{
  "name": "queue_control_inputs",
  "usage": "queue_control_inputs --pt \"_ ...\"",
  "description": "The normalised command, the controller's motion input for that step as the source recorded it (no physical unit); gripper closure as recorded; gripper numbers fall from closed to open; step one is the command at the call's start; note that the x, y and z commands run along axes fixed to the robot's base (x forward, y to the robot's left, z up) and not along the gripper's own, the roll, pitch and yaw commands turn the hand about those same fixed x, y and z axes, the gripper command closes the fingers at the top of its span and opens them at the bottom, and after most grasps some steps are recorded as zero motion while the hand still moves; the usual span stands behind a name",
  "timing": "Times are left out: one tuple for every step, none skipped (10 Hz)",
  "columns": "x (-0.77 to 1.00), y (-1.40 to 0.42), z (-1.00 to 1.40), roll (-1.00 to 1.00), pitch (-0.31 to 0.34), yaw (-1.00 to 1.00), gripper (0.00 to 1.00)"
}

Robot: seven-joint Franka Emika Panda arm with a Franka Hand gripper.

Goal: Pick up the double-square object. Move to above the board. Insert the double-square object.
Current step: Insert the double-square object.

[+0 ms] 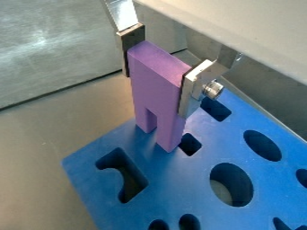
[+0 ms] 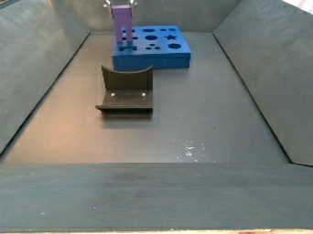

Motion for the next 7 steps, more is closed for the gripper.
queue_control_inputs --pt "0.09 0.05 -0.41 0.31 0.146 0.14 1.0" --pt "0.1 0.0 -0.42 0.42 0.174 0.13 1.0" --pt "0.11 0.0 -0.45 0.39 0.183 0.11 1.0" --pt "0.09 0.06 -0.51 0.0 0.146 0.04 1.0" --pt "0.08 0.16 -0.48 -0.58 0.043 0.0 1.0" --pt "0.07 0.1 -0.45 -0.58 0.02 0.0 1.0" --pt "0.07 0.15 -0.45 -0.71 0.0 -0.01 1.0"
